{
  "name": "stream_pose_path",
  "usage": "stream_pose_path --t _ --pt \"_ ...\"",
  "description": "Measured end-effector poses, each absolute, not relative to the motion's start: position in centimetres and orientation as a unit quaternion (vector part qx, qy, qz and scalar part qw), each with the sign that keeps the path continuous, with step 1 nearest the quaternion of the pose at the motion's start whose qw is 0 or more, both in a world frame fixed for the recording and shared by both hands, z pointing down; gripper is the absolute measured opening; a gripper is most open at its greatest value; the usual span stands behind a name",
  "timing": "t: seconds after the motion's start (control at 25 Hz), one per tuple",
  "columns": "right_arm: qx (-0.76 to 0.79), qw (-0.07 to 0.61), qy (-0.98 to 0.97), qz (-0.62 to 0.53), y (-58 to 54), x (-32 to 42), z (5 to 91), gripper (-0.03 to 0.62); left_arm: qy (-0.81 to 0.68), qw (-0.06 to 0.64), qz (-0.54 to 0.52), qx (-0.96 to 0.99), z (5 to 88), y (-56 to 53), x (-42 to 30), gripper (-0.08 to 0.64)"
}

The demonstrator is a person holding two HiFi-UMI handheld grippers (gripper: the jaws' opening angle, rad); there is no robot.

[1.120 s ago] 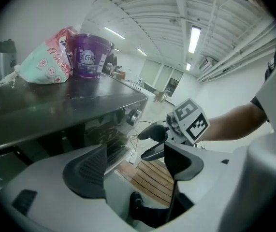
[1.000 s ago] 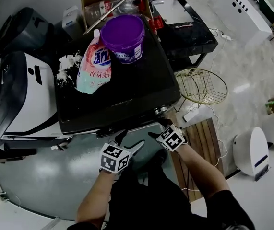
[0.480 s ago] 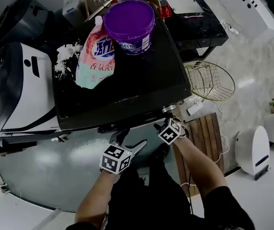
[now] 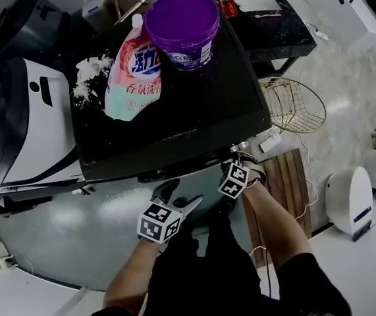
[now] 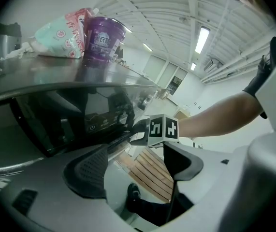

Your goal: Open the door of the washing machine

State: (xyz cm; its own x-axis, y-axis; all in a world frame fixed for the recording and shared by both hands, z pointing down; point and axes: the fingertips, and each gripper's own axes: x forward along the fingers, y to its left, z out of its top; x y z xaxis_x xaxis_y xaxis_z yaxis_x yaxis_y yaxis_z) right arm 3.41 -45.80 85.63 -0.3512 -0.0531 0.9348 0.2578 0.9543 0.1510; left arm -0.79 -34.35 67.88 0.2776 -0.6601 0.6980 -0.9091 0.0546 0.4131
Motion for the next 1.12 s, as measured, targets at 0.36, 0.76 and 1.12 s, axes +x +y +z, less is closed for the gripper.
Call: stream_pose_path --t 0.36,0.76,1.12 --pt "-0.078 0.57 -0.807 -0.131 -46.1 3.6 85.3 0.153 -0.591 0.423 0.146 0.672 67.5 -33.0 -1.8 0.376" --pt "-0.083 0.576 -0.802 -0.135 -45.6 3.6 85.3 0.147 -0.605 0.402 0.151 0.67 65.4 -31.3 -2.0 0.376" --pt "-0.078 0.572 -0.816 -0.036 -39.4 9.2 85.9 0.153 -0.615 0.408 0.134 0.662 64.1 -30.0 -2.4 0.376"
